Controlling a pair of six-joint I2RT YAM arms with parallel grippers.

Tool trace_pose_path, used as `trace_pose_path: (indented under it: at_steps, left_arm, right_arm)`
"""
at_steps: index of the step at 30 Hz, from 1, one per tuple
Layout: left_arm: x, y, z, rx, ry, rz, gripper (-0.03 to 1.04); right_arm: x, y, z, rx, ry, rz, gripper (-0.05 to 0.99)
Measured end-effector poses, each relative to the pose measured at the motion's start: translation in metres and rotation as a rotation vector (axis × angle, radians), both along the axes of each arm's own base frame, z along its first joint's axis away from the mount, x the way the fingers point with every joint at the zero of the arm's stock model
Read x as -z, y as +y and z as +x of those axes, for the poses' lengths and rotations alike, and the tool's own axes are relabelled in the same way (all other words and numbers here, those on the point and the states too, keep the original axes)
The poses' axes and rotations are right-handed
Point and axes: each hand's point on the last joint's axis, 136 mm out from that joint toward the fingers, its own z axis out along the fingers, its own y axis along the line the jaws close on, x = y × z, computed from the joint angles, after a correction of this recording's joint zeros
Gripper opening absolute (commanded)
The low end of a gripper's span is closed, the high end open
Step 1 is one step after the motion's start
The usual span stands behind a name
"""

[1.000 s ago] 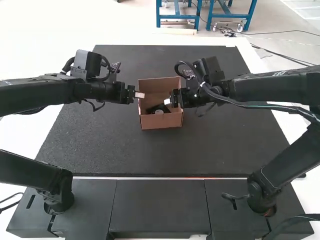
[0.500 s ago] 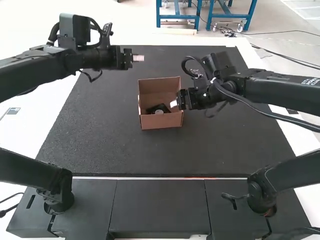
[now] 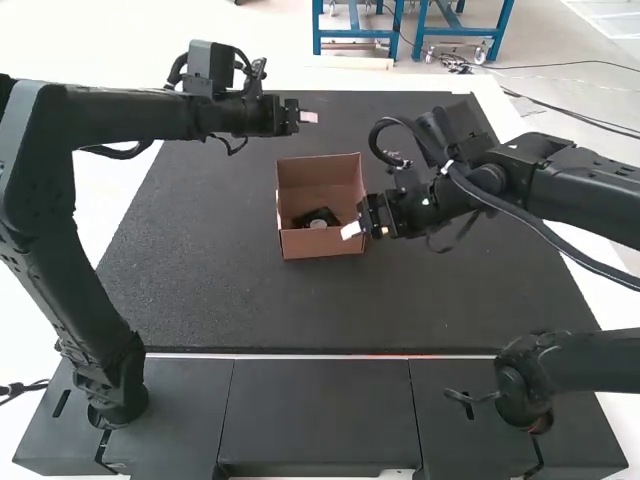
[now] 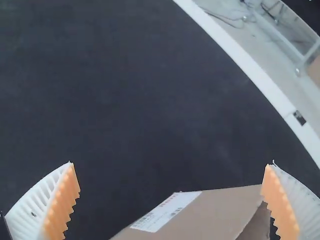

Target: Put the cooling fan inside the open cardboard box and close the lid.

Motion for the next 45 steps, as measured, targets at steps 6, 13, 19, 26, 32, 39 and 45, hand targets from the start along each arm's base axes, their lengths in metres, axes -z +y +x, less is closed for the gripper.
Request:
trace_pose_path:
  at_steps: [6, 13, 19, 26, 32, 39, 45]
  left_arm:
    - [0.03, -0.014, -0.009, 0.032, 0.05, 0.019, 0.85]
    - [0.077, -0.018, -0.039, 0.069, 0.176, 0.079, 0.85]
    - [0.101, -0.016, -0.056, 0.096, 0.204, 0.111, 0.85]
    - [0.106, -0.012, -0.068, 0.101, 0.196, 0.126, 0.85]
    - [0.104, -0.008, -0.076, 0.096, 0.195, 0.129, 0.85]
    - [0.108, -0.023, -0.093, 0.134, 0.18, 0.138, 0.85]
    - [0.121, -0.03, -0.105, 0.133, 0.148, 0.178, 0.85]
  right_arm:
    - [-0.03, 0.007, 0.002, 0.014, -0.016, 0.054, 0.91]
    - [-0.046, 0.011, 0.005, 0.022, -0.031, 0.083, 0.91]
    - [-0.054, 0.011, 0.005, 0.021, -0.032, 0.088, 0.91]
    - [-0.052, 0.01, 0.003, 0.019, -0.022, 0.084, 0.91]
    - [-0.052, 0.006, 0.006, 0.035, -0.014, 0.088, 0.91]
    - [-0.052, 0.0, 0.012, 0.068, -0.009, 0.092, 0.91]
    - [-0.051, -0.001, 0.011, 0.076, 0.004, 0.092, 0.91]
